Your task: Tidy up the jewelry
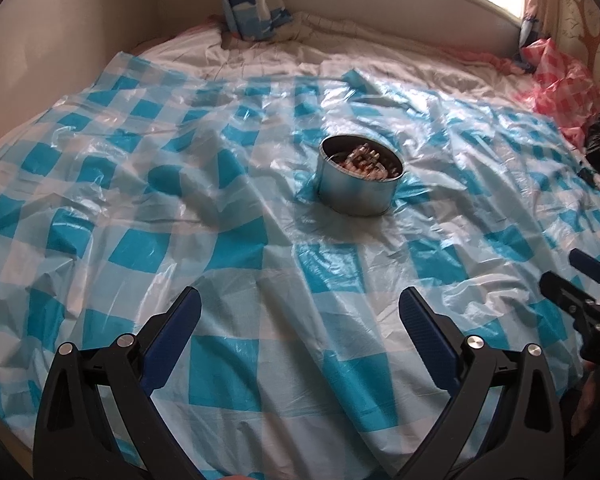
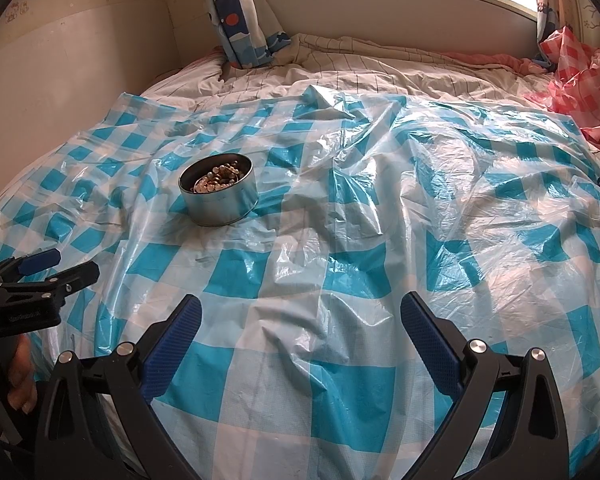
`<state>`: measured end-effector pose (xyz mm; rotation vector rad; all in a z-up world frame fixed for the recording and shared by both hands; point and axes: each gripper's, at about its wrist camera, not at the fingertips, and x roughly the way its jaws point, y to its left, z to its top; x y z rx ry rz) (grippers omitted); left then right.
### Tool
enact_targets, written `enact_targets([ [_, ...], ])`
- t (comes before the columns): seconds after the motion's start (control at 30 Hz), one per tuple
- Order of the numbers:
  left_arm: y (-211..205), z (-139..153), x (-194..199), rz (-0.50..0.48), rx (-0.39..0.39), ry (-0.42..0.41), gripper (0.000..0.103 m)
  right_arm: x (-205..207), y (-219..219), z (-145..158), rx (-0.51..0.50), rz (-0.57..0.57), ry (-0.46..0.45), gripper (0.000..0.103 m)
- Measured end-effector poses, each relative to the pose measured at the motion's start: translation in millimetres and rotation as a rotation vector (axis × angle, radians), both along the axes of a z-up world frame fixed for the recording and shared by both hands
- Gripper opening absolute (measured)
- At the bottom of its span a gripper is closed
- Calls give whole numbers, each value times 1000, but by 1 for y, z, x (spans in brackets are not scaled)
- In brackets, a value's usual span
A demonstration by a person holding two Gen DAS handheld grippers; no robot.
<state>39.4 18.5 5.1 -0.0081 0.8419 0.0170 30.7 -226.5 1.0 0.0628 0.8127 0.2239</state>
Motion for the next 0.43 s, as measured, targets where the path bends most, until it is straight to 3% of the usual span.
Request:
enact_targets([
  [0.13, 3, 5, -4, 6, -17, -25, 95, -3, -3, -2, 2, -5, -9, 95],
  [0.3, 14, -2, 5, 31, -71, 33, 95, -4, -5, -2, 2, -5, -9, 95],
  [0.43, 19, -1, 2, 46, -90, 22, 95, -4, -6, -2, 3, -6, -9, 95],
])
